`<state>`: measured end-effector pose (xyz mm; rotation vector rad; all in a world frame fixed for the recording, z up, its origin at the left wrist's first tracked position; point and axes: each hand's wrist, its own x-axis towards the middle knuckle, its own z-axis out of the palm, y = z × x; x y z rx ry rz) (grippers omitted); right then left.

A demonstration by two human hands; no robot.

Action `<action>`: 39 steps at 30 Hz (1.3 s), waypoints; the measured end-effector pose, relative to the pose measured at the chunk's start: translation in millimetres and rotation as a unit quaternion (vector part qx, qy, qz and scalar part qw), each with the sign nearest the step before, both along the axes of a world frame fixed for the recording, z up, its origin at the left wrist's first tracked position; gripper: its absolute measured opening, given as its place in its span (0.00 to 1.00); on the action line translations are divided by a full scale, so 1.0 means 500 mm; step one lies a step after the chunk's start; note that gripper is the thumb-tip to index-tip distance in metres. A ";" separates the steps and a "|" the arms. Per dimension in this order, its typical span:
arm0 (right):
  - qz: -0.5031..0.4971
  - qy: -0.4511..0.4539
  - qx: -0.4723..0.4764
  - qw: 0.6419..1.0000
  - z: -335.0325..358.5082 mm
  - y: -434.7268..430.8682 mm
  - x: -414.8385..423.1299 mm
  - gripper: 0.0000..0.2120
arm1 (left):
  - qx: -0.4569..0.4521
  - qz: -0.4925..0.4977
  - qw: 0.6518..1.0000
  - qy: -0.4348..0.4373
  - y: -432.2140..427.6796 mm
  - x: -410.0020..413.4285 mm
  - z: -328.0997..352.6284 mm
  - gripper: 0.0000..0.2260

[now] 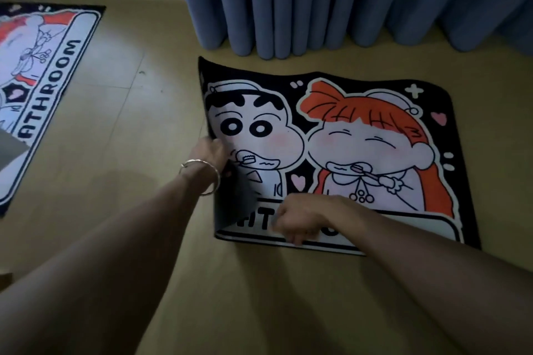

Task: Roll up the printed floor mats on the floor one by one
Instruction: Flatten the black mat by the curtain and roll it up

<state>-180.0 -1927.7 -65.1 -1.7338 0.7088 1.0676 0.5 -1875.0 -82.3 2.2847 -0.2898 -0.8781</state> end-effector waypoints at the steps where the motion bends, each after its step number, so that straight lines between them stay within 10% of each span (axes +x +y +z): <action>1: -0.006 0.051 0.052 0.997 -0.010 0.008 -0.005 0.24 | -0.025 0.006 0.999 0.023 -0.011 -0.019 0.023 0.11; 6: 0.009 0.123 0.120 0.985 -0.035 0.031 -0.048 0.28 | -0.139 0.055 0.989 -0.002 -0.068 -0.051 0.089 0.08; 14: -0.043 0.010 -0.108 0.993 0.052 -0.105 -0.048 0.36 | -0.194 0.100 0.974 -0.062 -0.061 -0.035 0.115 0.12; 17: -0.028 -0.001 -0.136 0.990 0.052 -0.115 -0.053 0.25 | -0.192 0.125 0.971 -0.067 -0.052 -0.036 0.112 0.11; 20: -0.067 -0.024 0.003 0.997 0.028 -0.070 -0.042 0.10 | -0.191 0.104 0.973 -0.074 -0.059 -0.036 0.119 0.11; 23: -0.042 0.052 0.155 0.986 0.001 0.008 -0.038 0.21 | -0.182 0.073 0.976 -0.091 -0.063 -0.043 0.122 0.13; 34: -0.157 -0.089 -0.078 0.980 0.017 -0.085 -0.045 0.34 | -0.198 0.100 0.970 -0.097 -0.044 -0.028 0.137 0.13; 39: -0.295 -0.035 0.032 0.954 0.024 -0.029 -0.043 0.27 | -0.201 0.082 0.971 -0.097 -0.046 -0.040 0.142 0.14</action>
